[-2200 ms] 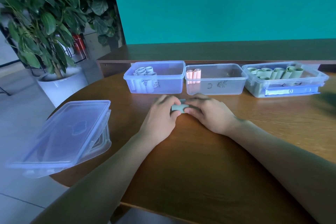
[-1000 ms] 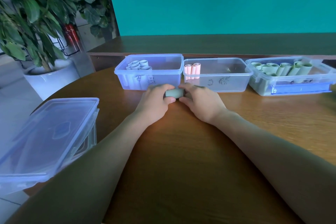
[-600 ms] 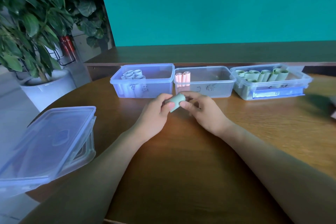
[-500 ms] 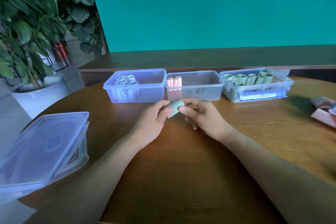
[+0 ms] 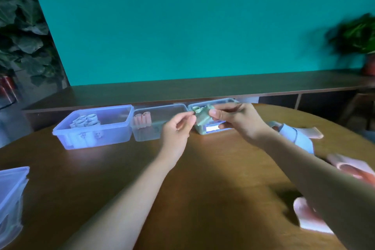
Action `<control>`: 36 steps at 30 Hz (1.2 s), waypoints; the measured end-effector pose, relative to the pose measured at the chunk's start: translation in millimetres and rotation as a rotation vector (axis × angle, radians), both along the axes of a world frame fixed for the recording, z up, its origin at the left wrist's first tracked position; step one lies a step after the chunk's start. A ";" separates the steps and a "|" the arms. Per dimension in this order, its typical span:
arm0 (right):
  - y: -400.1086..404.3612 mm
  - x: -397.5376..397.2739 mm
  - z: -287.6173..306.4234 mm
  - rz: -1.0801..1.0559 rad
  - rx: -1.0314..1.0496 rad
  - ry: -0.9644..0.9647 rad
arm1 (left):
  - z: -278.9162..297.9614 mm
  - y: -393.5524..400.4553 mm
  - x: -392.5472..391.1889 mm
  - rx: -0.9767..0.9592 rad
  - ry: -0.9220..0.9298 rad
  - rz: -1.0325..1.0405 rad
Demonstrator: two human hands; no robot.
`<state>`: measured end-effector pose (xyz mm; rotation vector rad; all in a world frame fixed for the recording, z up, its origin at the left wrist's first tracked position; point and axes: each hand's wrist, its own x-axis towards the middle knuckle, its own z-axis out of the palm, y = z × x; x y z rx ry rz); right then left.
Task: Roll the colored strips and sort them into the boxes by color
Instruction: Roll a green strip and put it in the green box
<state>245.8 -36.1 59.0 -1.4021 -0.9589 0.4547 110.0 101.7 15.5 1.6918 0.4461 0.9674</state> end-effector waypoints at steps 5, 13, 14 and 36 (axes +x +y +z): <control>-14.8 56.5 19.8 -0.181 -0.038 -0.061 | -31.3 -5.1 42.0 0.129 -0.041 0.261; 27.4 117.2 20.2 -0.351 -0.321 -0.340 | -41.1 2.4 64.7 0.346 0.041 0.276; 35.1 120.8 19.2 -0.357 -0.370 -0.386 | -41.6 3.3 66.5 0.352 0.043 0.277; 121.5 129.1 -4.9 -0.158 -0.649 -0.334 | -53.2 18.6 74.3 0.311 -0.014 0.334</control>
